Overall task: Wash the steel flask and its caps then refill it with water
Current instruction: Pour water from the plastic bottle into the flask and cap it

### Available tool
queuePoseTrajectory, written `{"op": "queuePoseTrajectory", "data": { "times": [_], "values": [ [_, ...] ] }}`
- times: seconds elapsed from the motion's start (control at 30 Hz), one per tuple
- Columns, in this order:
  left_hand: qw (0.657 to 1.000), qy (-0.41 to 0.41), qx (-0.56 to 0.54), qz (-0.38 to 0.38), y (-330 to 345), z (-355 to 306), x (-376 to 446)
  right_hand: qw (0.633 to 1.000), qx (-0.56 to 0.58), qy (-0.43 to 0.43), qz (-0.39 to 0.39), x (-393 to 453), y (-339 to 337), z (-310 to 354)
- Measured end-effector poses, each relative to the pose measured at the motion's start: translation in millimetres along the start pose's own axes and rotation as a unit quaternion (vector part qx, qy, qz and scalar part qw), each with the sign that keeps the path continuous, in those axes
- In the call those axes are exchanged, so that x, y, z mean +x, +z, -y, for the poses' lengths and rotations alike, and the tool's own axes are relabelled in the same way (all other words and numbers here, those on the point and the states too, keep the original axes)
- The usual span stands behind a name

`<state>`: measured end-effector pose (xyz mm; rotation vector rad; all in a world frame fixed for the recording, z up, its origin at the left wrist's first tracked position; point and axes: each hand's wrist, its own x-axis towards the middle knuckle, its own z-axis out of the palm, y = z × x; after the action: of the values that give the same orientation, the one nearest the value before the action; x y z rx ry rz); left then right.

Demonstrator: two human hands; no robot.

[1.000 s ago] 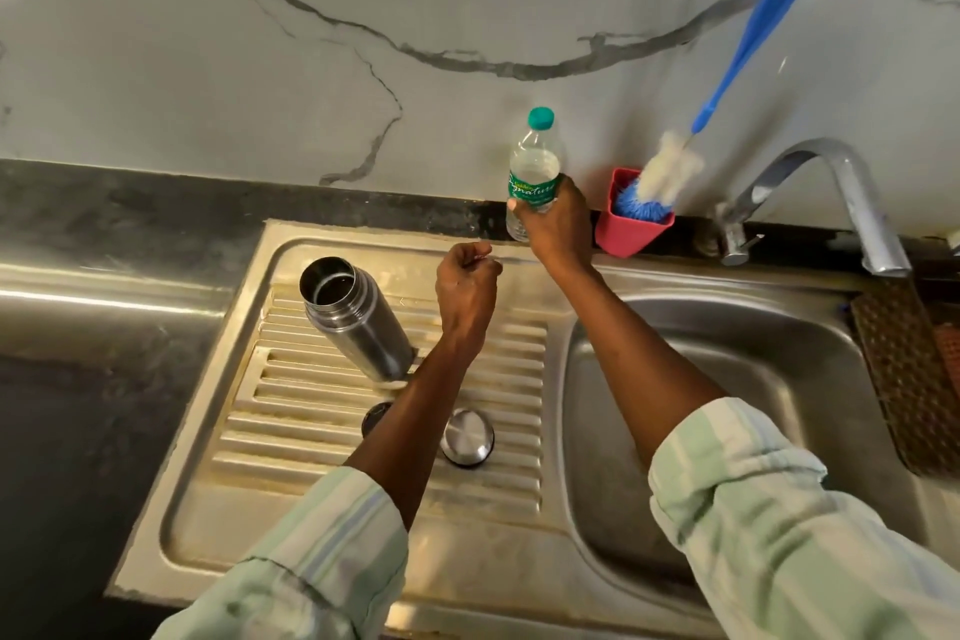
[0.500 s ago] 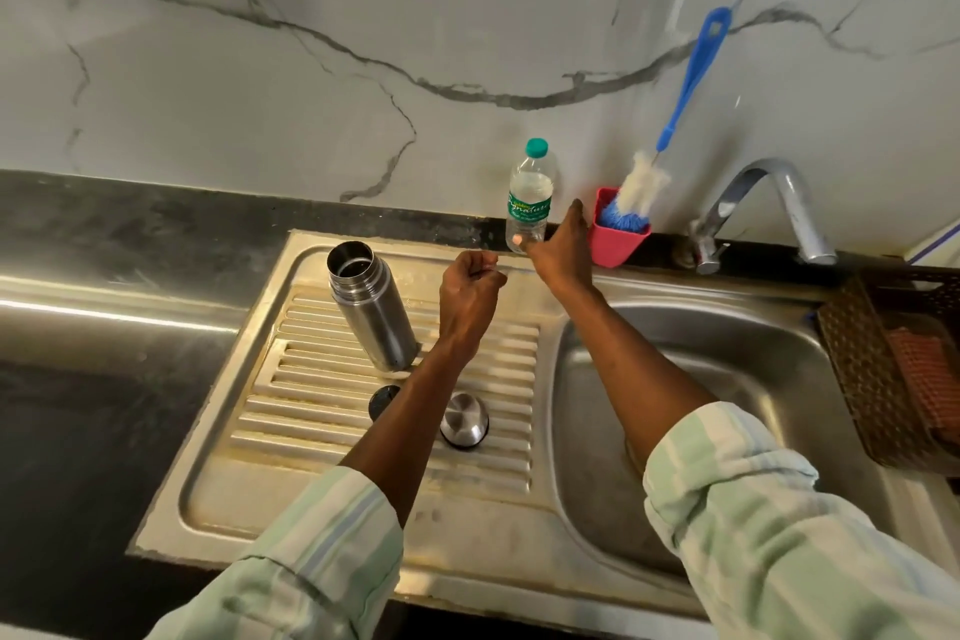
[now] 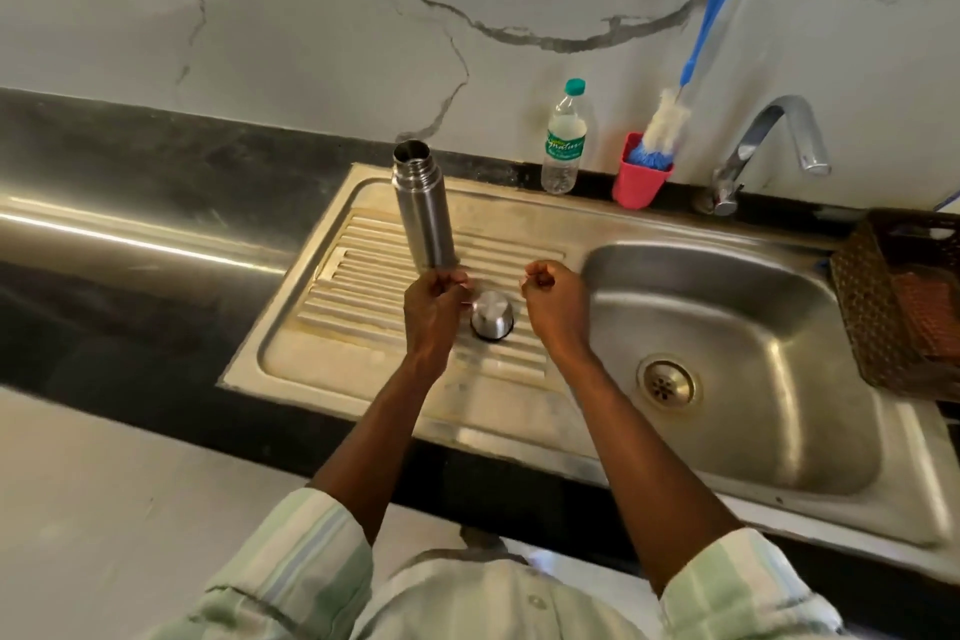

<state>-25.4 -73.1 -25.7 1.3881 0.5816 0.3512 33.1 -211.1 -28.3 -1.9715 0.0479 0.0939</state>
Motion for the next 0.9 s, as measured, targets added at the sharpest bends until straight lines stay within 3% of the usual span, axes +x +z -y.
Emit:
{"op": "queuePoseTrajectory", "data": {
  "times": [0.4, 0.6, 0.8, 0.9],
  "values": [
    [0.997, -0.023, 0.046, -0.058, -79, 17, -14, 0.992, -0.054, -0.074, 0.082, -57, 53, 12],
    [0.996, -0.005, 0.086, -0.028, -98, 10, 21, 0.969, -0.169, -0.115, 0.138, -35, 83, 33],
    [0.995, 0.025, 0.092, 0.043, -104, -4, 69, 0.898, -0.365, -0.139, 0.201, -17, 119, 32],
    [0.994, 0.023, 0.085, 0.07, -98, -14, 94, 0.924, -0.308, -0.129, 0.185, -14, 122, 29]
  ]
}}
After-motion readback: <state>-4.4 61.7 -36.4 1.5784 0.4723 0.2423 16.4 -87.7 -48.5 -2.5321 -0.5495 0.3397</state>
